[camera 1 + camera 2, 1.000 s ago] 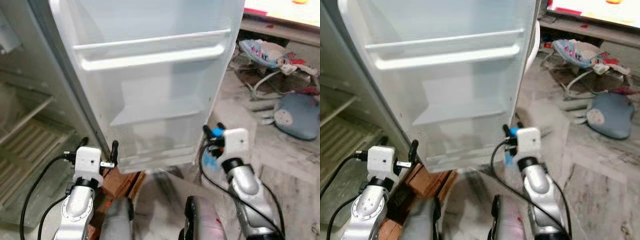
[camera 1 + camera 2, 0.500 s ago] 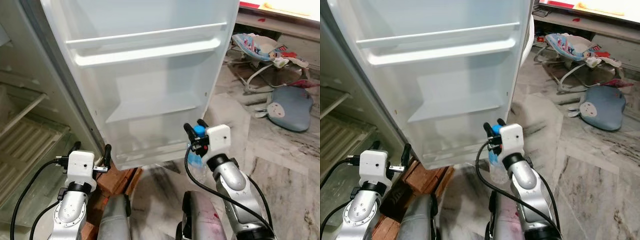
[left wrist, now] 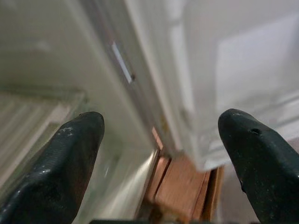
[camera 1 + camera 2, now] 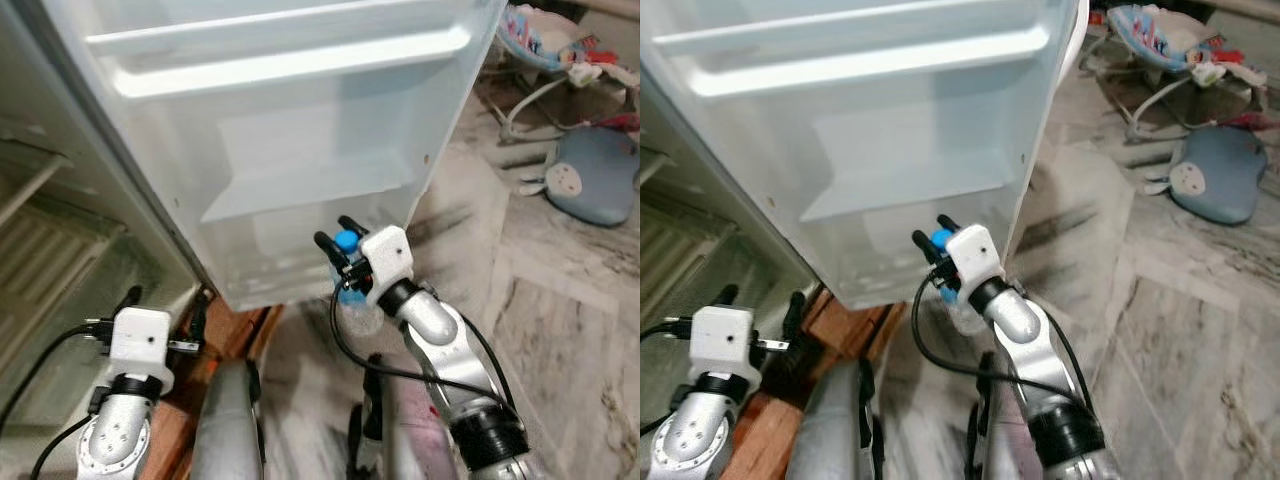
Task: Restocking fridge
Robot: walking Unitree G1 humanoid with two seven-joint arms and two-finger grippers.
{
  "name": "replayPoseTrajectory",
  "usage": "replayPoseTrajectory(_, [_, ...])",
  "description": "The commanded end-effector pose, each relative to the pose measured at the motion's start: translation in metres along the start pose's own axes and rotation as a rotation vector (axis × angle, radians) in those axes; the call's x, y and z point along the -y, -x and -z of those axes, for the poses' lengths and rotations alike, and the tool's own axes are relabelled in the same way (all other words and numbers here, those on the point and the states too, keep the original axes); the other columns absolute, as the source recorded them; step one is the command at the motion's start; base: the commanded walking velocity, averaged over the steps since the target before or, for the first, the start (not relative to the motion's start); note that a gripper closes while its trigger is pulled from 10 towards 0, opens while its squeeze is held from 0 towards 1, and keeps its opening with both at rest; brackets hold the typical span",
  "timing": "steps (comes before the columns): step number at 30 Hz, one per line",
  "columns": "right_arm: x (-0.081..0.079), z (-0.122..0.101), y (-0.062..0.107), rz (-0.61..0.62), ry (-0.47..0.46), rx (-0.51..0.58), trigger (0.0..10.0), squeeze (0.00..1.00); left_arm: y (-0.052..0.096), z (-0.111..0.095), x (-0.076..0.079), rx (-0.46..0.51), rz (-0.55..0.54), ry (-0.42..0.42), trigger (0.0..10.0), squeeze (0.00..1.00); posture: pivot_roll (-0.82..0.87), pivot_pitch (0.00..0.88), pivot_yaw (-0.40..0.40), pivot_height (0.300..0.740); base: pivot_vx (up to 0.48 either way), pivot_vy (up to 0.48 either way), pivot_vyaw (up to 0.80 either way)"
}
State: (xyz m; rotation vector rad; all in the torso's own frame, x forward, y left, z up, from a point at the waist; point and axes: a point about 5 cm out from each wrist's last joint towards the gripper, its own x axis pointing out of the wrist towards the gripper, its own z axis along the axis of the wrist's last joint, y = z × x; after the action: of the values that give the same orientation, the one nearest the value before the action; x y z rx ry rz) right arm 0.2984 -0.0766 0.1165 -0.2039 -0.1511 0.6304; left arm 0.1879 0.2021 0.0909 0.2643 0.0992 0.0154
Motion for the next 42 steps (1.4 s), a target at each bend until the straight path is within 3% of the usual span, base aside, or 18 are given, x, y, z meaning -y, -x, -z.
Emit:
replayPoseTrajectory(1, [0.001, 0.001, -0.005, -0.014, 0.048, 0.014, 10.0, 0.0, 0.004, -0.003, -0.004, -0.007, -0.002, -0.006, 10.0, 0.0, 0.22, 0.347, -0.015, 0.592, 0.0, 0.0, 0.0])
replayPoseTrajectory(10, [0.01, -0.016, -0.023, -0.067, 0.182, 0.09, 10.0, 0.0, 0.007, -0.012, -0.007, 0.002, -0.017, -0.004, 10.0, 0.0, 0.25, 0.364, -0.016, 0.537, 0.0, 0.0, 0.0])
replayPoseTrajectory(19, [0.005, -0.04, -0.024, -0.08, 0.261, 0.241, 10.0, 0.0, 0.006, -0.014, -0.007, -0.008, -0.011, -0.003, 10.0, 0.0, 0.24, 0.352, -0.016, 0.532, 0.0, 0.0, 0.0])
replayPoseTrajectory(20, [0.003, -0.042, -0.023, -0.085, 0.289, 0.265, 10.0, 0.0, 0.006, -0.015, -0.006, -0.009, -0.011, -0.002, 10.0, 0.0, 0.24, 0.351, -0.015, 0.532, 0.0, 0.0, 0.0])
replayPoseTrajectory(23, [-0.01, -0.053, -0.02, -0.161, 0.488, 0.382, 10.0, 0.0, 0.005, -0.015, -0.005, -0.009, -0.007, -0.002, 10.0, 0.0, 0.24, 0.349, -0.01, 0.532, 0.0, 0.0, 0.0])
replayPoseTrajectory(26, [-0.01, -0.054, -0.019, -0.161, 0.523, 0.4, 10.0, 0.0, 0.005, -0.015, -0.005, -0.009, -0.005, -0.002, 10.0, 0.0, 0.24, 0.348, -0.009, 0.532, 0.0, 0.0, 0.0])
replayPoseTrajectory(28, [-0.002, -0.053, -0.021, -0.127, 0.617, 0.43, 10.0, 0.0, 0.005, -0.016, -0.004, -0.007, 0.002, -0.004, 10.0, 0.0, 0.25, 0.346, -0.008, 0.532, 0.0, 0.0, 0.0])
replayPoseTrajectory(32, [0.003, -0.054, -0.024, -0.127, 0.651, 0.44, 10.0, 0.0, 0.005, -0.017, -0.004, -0.004, 0.002, -0.005, 10.0, 0.0, 0.25, 0.349, -0.006, 0.532, 0.0, 0.0, 0.0])
replayPoseTrajectory(35, [0.007, -0.07, -0.032, -0.123, 0.726, 0.507, 10.0, 0.0, 0.007, -0.016, -0.005, -0.009, 0.0, -0.008, 10.0, 0.0, 0.26, 0.354, -0.002, 0.532, 0.0, 0.0, 0.0])
replayPoseTrajectory(39, [0.008, -0.069, -0.034, -0.123, 0.724, 0.503, 10.0, 0.0, 0.008, -0.016, -0.004, -0.012, 0.005, -0.009, 10.0, 0.0, 0.26, 0.354, -0.002, 0.532, 0.0, 0.0, 0.0])
replayPoseTrajectory(42, [0.019, -0.048, -0.034, -0.057, 0.716, 0.407, 10.0, 0.0, 0.007, -0.016, -0.003, -0.014, 0.009, -0.007, 10.0, 0.0, 0.27, 0.355, 0.0, 0.532, 0.0, 0.0, 0.0])
